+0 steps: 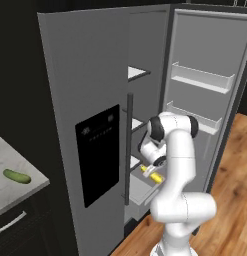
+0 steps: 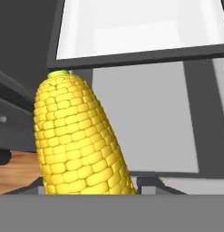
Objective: Place the cucumber and corn inside the fridge drawer. Close the drawer after placing the vegetables.
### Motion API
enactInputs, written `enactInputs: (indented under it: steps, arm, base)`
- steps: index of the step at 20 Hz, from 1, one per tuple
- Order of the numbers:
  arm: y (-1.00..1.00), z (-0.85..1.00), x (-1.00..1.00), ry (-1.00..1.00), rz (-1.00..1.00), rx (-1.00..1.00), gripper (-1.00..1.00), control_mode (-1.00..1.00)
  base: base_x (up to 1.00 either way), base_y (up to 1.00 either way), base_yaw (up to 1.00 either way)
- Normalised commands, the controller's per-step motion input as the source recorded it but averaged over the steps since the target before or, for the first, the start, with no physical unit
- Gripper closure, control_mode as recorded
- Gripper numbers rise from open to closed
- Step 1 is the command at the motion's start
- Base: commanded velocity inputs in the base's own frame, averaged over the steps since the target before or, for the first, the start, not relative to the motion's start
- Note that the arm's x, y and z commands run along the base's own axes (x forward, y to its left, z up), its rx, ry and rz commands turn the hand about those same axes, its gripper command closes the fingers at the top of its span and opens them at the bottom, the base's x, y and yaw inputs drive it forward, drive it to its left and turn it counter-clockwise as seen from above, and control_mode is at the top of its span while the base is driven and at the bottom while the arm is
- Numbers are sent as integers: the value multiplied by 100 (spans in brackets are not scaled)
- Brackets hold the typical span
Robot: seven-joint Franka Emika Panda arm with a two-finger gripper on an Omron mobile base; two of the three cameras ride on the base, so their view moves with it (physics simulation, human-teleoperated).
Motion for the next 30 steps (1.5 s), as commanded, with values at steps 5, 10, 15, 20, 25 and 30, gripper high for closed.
enactInputs:
  steps: [5,10,15,20,25,30]
  arm:
    - [0,-59,45,0,12,5,100,-100]
    - [0,-59,34,0,12,7,100,-100]
    - [-1,-60,15,0,13,8,100,-100]
    - [-5,-60,0,5,5,1,100,-100]
    - [-17,-58,-9,12,1,0,100,-100]
    - [-54,-51,-62,6,0,0,100,-100]
  base:
    - [0,0,0]
    - [0,0,0]
    - [0,0,0]
    - [0,0,0]
    - [0,0,0]
    - [0,0,0]
